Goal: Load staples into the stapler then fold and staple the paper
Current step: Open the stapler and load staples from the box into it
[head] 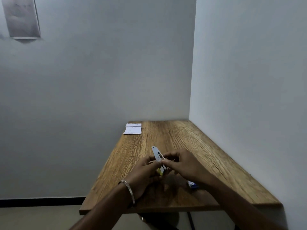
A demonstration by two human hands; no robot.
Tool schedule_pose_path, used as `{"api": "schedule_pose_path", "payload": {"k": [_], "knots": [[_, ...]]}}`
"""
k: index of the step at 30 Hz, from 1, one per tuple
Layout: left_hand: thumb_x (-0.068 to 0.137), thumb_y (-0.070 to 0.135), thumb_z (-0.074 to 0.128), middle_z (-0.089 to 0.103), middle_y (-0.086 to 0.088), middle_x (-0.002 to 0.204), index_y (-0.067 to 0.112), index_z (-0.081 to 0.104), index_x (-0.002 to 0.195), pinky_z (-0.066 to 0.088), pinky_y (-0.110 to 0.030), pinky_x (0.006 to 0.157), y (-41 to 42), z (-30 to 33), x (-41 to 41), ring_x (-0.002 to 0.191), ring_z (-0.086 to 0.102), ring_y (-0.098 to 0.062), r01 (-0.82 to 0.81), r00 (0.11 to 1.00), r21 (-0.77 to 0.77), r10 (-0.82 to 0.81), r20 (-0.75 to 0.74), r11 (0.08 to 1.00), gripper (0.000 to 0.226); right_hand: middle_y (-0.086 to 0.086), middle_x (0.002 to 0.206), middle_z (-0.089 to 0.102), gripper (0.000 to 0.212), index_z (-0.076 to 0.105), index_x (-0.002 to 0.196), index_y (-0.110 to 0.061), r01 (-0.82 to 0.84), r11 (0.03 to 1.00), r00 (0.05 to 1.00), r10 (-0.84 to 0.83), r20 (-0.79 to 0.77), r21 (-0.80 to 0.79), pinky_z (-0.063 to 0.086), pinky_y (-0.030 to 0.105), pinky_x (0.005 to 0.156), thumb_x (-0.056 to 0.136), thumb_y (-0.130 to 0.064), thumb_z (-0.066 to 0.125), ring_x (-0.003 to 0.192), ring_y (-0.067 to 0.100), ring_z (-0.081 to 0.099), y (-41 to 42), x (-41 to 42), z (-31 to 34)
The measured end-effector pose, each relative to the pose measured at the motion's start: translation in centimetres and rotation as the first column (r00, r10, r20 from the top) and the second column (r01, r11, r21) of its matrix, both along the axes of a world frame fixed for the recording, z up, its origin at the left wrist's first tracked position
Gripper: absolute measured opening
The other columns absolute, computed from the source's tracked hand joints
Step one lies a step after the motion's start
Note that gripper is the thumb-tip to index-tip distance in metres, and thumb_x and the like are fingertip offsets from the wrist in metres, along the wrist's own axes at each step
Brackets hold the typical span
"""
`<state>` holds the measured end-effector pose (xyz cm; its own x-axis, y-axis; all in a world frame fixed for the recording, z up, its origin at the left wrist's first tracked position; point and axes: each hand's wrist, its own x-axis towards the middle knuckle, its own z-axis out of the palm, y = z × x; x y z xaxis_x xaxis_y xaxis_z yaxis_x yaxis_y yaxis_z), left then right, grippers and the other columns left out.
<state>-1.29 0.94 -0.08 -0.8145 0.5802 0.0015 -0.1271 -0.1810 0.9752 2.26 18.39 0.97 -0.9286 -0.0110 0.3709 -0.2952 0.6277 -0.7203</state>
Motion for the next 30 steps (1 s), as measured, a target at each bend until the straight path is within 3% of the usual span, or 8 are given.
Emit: {"api": "schedule_pose_path", "payload": {"k": [3, 7, 10, 14, 19, 25, 27, 30], "knots": [[0.095, 0.017, 0.061, 0.071, -0.022, 0.116, 0.003, 0.063, 0.121, 0.059, -0.034, 0.081, 0.0, -0.1, -0.3, 0.099, 0.069, -0.027, 0.011, 0.999, 0.049, -0.012, 0.029, 0.999, 0.030, -0.010, 0.100, 0.077, 0.021, 0.074, 0.113, -0.024, 0.040, 0.998, 0.998, -0.038, -0.045, 0.044, 0.059, 0.026, 0.081, 0.094, -0.025, 0.065, 0.089, -0.001, 0.070, 0.1, -0.3, 0.4], [0.082, 0.023, 0.073, 0.075, -0.013, 0.110, 0.007, 0.064, 0.117, 0.060, -0.031, 0.072, -0.5, -0.2, -1.1, 0.097, 0.074, -0.026, -0.083, 0.996, 0.078, 0.081, 0.025, 0.994, 0.039, -0.013, 0.095, 0.076, 0.017, 0.077, 0.106, -0.023, 0.004, 0.999, 0.998, -0.001, -0.064, 0.048, 0.054, 0.013, 0.073, 0.090, -0.023, 0.069, 0.087, -0.007, 0.068, 0.2, -0.6, 0.9], [0.079, 0.023, 0.075, 0.077, -0.009, 0.100, 0.010, 0.071, 0.106, 0.060, -0.028, 0.068, -1.0, -0.1, -1.7, 0.089, 0.075, -0.021, -0.136, 0.978, -0.072, 0.122, -0.167, 0.988, 0.030, -0.015, 0.095, 0.074, 0.019, 0.075, 0.108, -0.025, 0.007, 0.998, 0.998, -0.003, -0.057, 0.065, 0.051, 0.012, 0.072, 0.090, -0.025, 0.070, 0.087, -0.005, 0.066, 0.0, -0.8, 1.0], [0.092, 0.018, 0.064, 0.076, -0.007, 0.093, 0.011, 0.073, 0.099, 0.058, -0.022, 0.068, -1.0, 0.1, -1.7, 0.078, 0.073, -0.012, -0.172, 0.909, -0.208, 0.073, -0.410, 0.963, 0.014, -0.005, 0.100, 0.070, 0.038, 0.063, 0.121, -0.029, 0.060, 0.985, 0.996, -0.071, -0.062, -0.160, 0.059, 0.026, 0.081, 0.085, -0.028, 0.076, 0.094, 0.008, 0.068, -0.7, -1.0, 0.6], [0.099, 0.018, 0.054, 0.072, -0.015, 0.101, 0.006, 0.065, 0.099, 0.058, -0.032, 0.075, -0.1, 0.5, -1.3, 0.085, 0.073, -0.020, -0.270, 0.893, -0.127, 0.199, -0.403, 0.954, 0.016, 0.001, 0.101, 0.072, 0.038, 0.062, 0.118, -0.020, 0.098, 0.904, 0.995, -0.097, 0.023, -0.416, 0.060, 0.024, 0.067, 0.085, -0.030, 0.076, 0.088, 0.014, 0.073, -2.6, -0.5, -0.4], [0.104, 0.019, 0.042, 0.067, -0.017, 0.110, 0.008, 0.057, 0.107, 0.054, -0.040, 0.085, 0.4, 0.5, -0.7, 0.093, 0.065, -0.024, -0.231, 0.913, -0.148, 0.162, -0.373, 0.962, 0.019, 0.002, 0.088, 0.078, 0.020, 0.073, 0.097, -0.019, 0.139, 0.748, 0.990, -0.126, 0.067, -0.649, 0.061, 0.032, 0.078, 0.080, -0.015, 0.081, 0.086, 0.015, 0.075, -4.0, -0.2, -1.5], [0.104, 0.023, 0.040, 0.068, -0.010, 0.105, 0.011, 0.062, 0.110, 0.052, -0.039, 0.084, 0.5, 0.5, -0.7, 0.090, 0.064, -0.019, -0.218, 0.919, -0.146, 0.153, -0.364, 0.965, 0.025, -0.001, 0.083, 0.078, 0.015, 0.075, 0.095, -0.019, 0.166, 0.783, 0.984, -0.169, 0.051, -0.599, 0.061, 0.031, 0.076, 0.081, -0.017, 0.080, 0.084, 0.013, 0.075, -4.1, -0.1, -1.6], [0.103, 0.028, 0.044, 0.070, -0.004, 0.090, 0.008, 0.068, 0.111, 0.048, -0.026, 0.069, 0.3, 0.9, -0.7, 0.074, 0.062, -0.011, -0.196, 0.936, -0.077, 0.163, -0.313, 0.978, 0.033, -0.005, 0.080, 0.077, 0.015, 0.076, 0.096, -0.021, 0.231, 0.886, 0.963, -0.267, -0.034, -0.403, 0.060, 0.026, 0.072, 0.081, -0.020, 0.079, 0.078, 0.005, 0.072, -4.3, -0.1, -1.4]]}}
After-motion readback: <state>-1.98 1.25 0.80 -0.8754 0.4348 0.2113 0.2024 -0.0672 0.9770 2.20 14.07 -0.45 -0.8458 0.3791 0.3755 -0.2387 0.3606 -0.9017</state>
